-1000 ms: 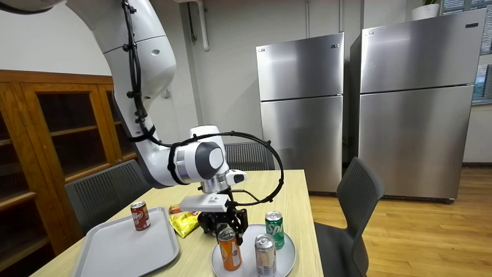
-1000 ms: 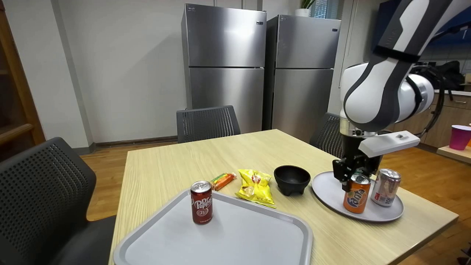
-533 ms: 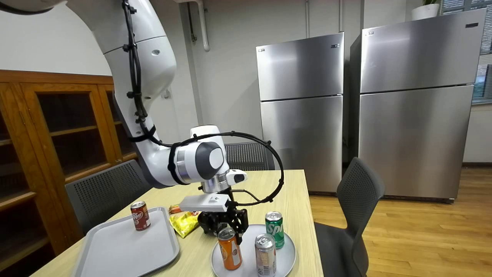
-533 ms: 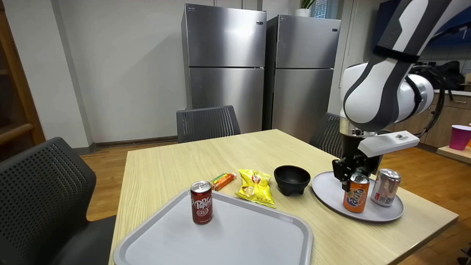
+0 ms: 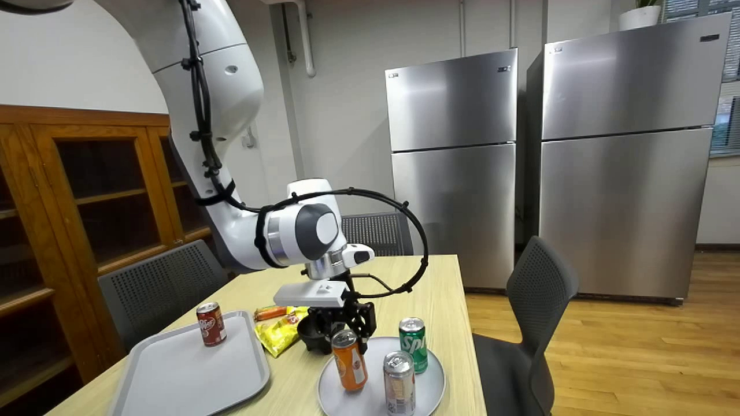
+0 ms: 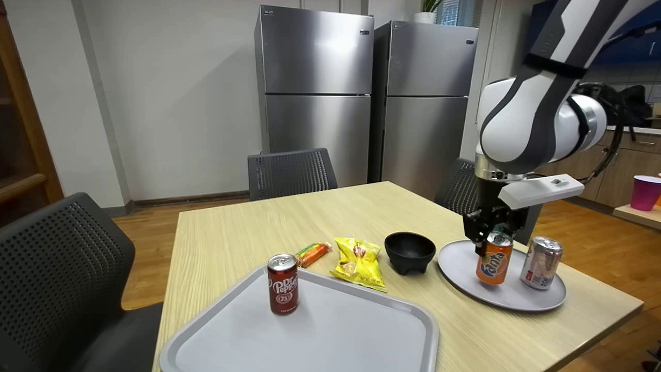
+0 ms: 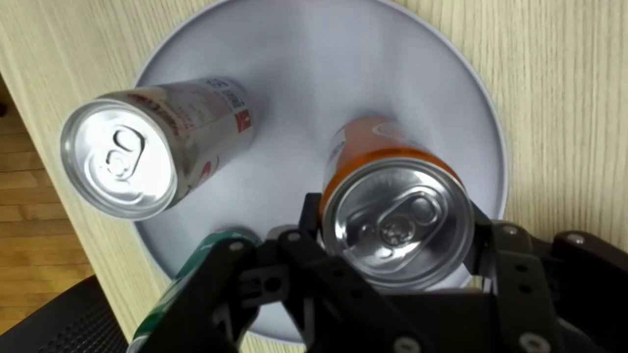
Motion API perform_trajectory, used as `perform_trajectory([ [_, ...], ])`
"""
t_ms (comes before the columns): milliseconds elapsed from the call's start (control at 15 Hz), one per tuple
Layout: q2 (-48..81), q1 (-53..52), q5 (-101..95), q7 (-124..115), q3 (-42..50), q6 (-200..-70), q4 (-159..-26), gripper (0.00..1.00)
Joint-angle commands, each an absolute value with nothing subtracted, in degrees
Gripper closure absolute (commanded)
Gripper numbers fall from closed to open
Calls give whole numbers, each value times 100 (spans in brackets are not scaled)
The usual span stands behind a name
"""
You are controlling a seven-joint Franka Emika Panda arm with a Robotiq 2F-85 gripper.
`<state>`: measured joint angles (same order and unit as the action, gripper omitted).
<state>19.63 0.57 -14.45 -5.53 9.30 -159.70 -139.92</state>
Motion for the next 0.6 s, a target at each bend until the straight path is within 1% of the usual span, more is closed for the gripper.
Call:
perform_trajectory([
  [0,1476,97,-1204,-368,804,-15798,-14049,61],
  [533,886,23,-762,-275,364,-15570,-14072,61],
])
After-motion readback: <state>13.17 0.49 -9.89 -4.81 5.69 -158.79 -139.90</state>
